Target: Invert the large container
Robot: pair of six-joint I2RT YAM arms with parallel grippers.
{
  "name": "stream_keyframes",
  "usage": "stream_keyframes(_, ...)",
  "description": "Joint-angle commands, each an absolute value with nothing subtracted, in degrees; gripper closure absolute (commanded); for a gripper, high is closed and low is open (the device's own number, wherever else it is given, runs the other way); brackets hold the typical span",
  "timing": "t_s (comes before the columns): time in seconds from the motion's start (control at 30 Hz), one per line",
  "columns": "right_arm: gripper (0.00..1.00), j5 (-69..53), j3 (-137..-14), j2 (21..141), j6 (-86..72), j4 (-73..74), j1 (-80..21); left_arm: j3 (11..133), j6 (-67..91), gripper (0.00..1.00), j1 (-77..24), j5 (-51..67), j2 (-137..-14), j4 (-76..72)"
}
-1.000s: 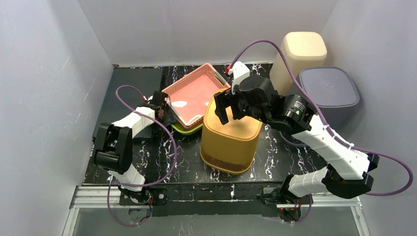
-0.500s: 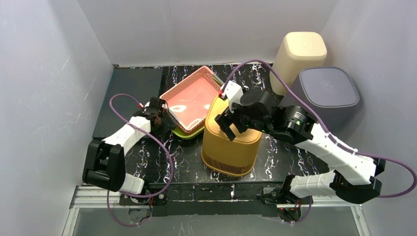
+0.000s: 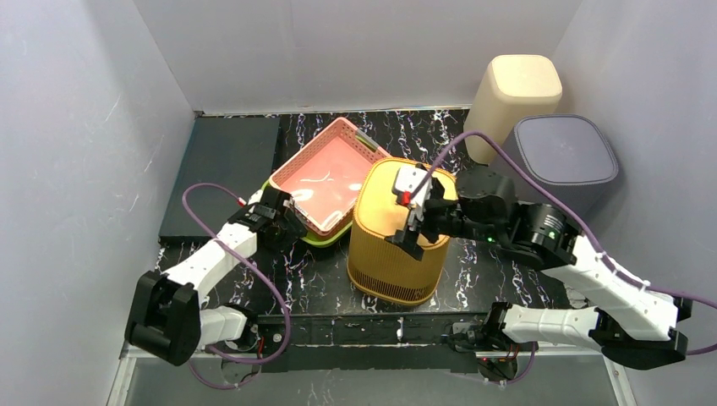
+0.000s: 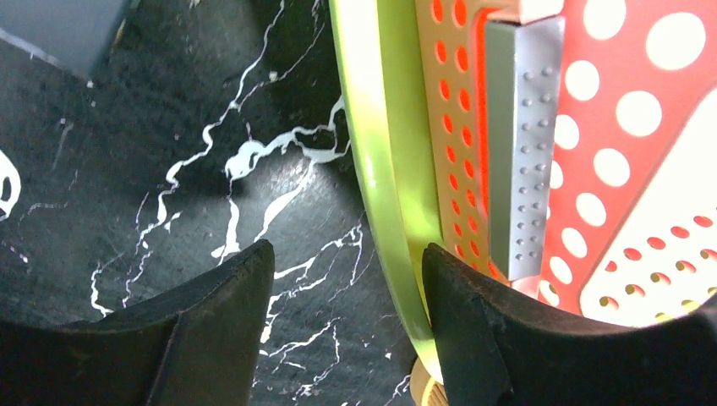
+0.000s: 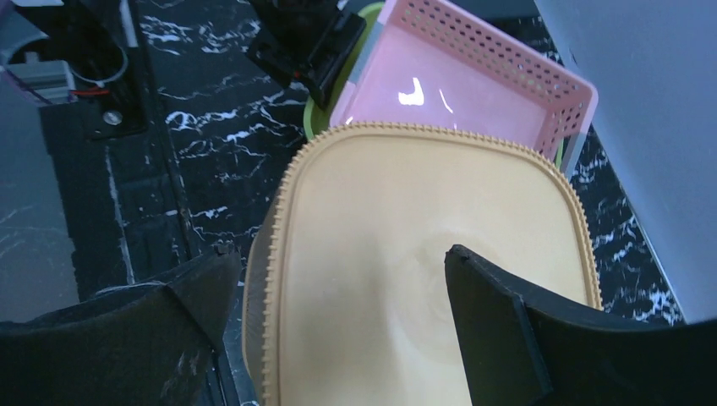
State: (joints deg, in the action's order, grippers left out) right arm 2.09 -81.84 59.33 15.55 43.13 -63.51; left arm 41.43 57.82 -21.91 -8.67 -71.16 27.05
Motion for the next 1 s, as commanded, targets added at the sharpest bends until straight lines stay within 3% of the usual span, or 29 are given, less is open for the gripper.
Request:
stream_keyframes(0.0,0.01,-7.3,-79.95,57.36,20.69,38.84,-63.87,38.52,62.23,0.38,-23.58,-10.75,-66.54,30.82)
stream_keyframes(0.13,0.01,-2.14,-76.17,58.32,21.26,41.36,-63.87,37.33,62.82,0.38,-24.17,-10.4,-65.12,31.21)
stream_keyframes(0.47,0.01,27.34,-70.01,56.07,26.87,36.35,-63.83,34.27,65.54,0.38,-27.65,-9.58,-59.31,32.22)
stream_keyframes(0.77,0.02,23.49,-64.3,53.01,33.78,27.96,-63.82,31.3,70.71,0.38,-32.24,-9.62,-53.88,32.89)
stream_keyframes(0.97,0.01,34.36,-64.16,53.44,33.84,24.28,-63.69,30.54,74.4,0.38,-37.2,-10.51,-52.83,32.98)
